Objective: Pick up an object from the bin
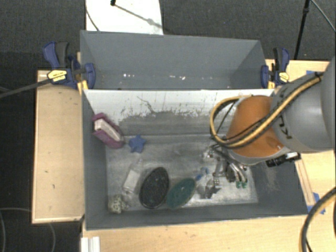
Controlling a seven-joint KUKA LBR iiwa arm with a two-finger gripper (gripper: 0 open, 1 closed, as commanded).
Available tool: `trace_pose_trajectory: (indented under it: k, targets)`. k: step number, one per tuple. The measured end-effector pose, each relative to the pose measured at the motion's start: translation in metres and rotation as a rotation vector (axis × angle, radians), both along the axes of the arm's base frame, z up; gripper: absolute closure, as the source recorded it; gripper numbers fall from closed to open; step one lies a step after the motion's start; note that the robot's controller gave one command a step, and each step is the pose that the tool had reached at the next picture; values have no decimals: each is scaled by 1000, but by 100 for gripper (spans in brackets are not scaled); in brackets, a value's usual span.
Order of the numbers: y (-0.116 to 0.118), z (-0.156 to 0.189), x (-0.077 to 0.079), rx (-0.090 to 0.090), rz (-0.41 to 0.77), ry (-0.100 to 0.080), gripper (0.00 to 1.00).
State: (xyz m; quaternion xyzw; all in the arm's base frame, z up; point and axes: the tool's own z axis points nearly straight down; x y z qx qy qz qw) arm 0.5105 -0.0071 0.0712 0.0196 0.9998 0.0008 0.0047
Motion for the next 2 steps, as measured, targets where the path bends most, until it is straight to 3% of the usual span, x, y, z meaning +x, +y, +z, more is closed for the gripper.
trace_pose_trajectory:
  k: [1,2]
  targets:
    - [-1,3,3,-1,2,-7,100]
    - [-19,182,10,-3,53,-2,100]
